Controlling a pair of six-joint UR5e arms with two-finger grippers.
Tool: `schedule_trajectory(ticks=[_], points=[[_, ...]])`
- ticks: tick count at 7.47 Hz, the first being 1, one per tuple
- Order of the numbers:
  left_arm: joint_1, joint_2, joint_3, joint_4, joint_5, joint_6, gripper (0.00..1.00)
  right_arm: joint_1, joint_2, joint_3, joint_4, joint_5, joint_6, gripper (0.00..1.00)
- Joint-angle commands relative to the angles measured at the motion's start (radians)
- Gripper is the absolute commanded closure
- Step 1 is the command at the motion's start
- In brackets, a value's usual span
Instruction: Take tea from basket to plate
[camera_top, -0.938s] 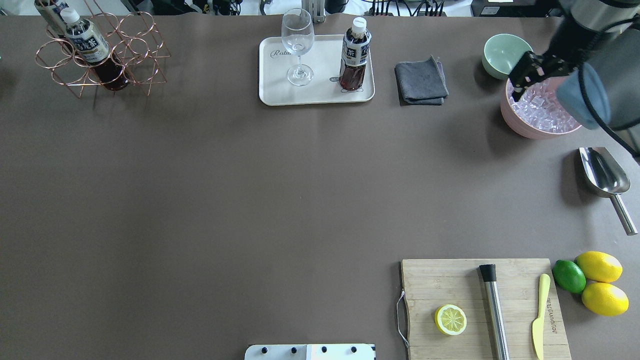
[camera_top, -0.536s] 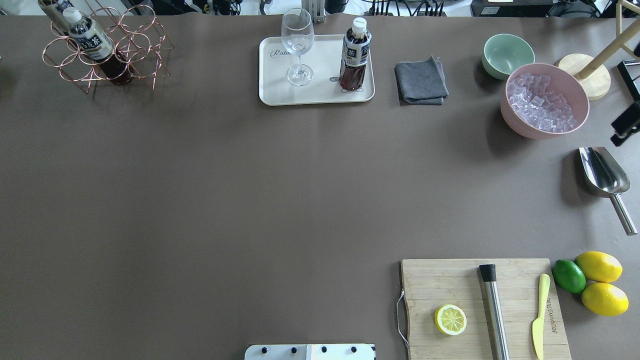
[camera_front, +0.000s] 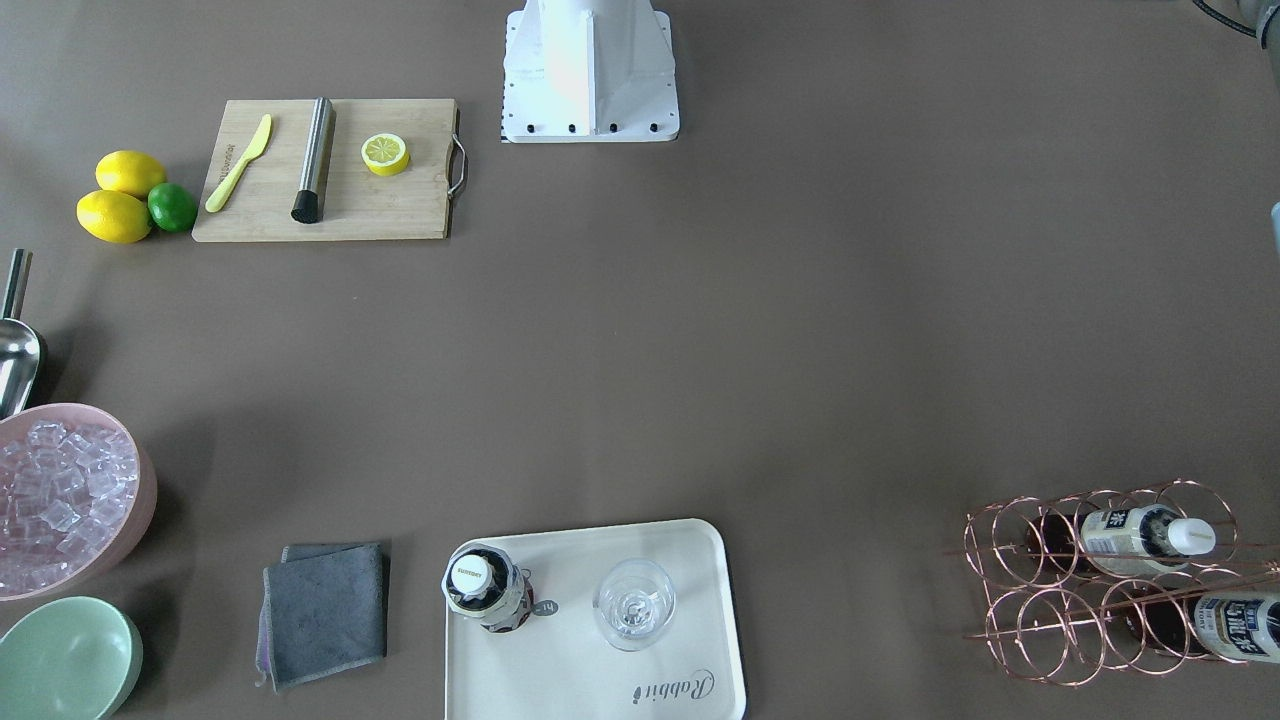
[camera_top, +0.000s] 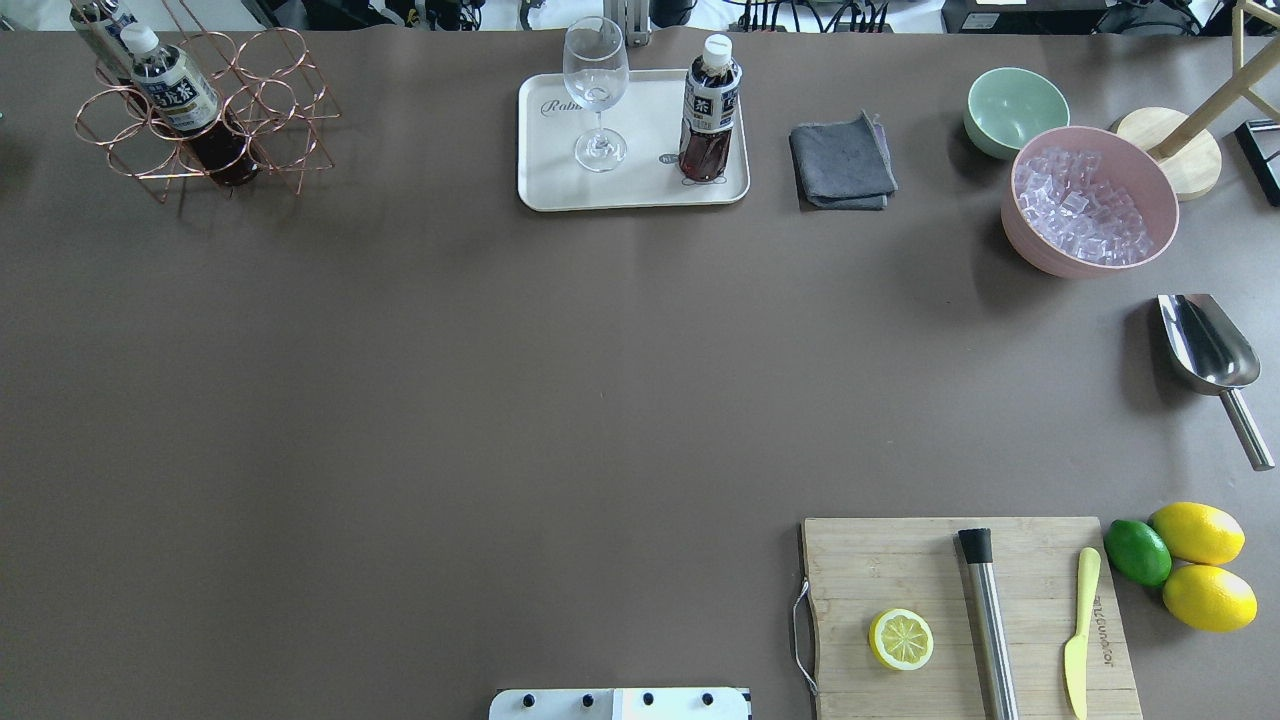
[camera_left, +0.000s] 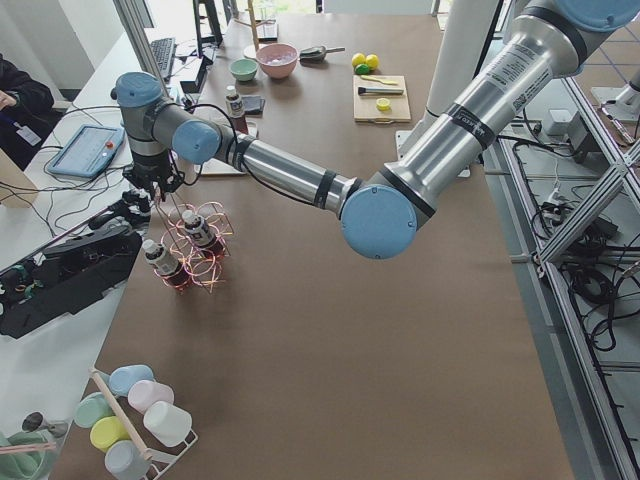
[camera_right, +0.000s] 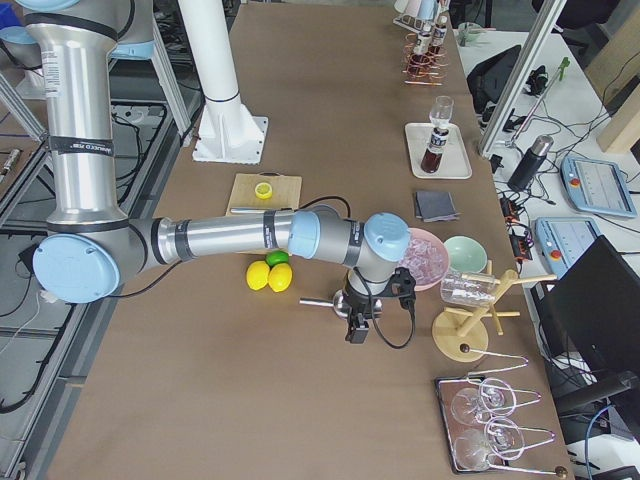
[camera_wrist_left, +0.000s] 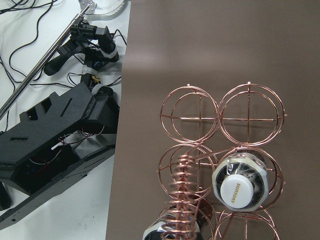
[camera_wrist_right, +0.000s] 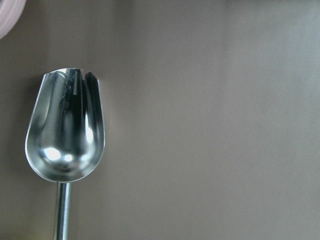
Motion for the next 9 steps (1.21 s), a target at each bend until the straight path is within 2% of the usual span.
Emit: schedule_trajectory(ticks=[1,2,3,6,9], points=[[0.000,-0.001,0.014,-0.019,0.001,0.000,1.00,0.078,-0.023,-0.084,0.094,0.009,-0.015,0.01],[0.002,-0.002,0.016,-0.019,0.001,-0.002,0.39,0.081,-0.027,-0.075,0.103,0.009,-0.015,0.01],[0.002,-0.001,0.016,-0.018,0.001,-0.003,0.03,0.081,-0.027,-0.078,0.107,0.007,-0.009,0.01],[0.002,-0.002,0.014,-0.019,0.001,-0.003,0.02,0.079,-0.019,-0.089,0.154,0.007,-0.004,0.01],[-0.003,-0.002,-0.001,-0.018,-0.003,-0.005,0.02,0.079,-0.020,-0.092,0.154,0.038,-0.002,0.01]])
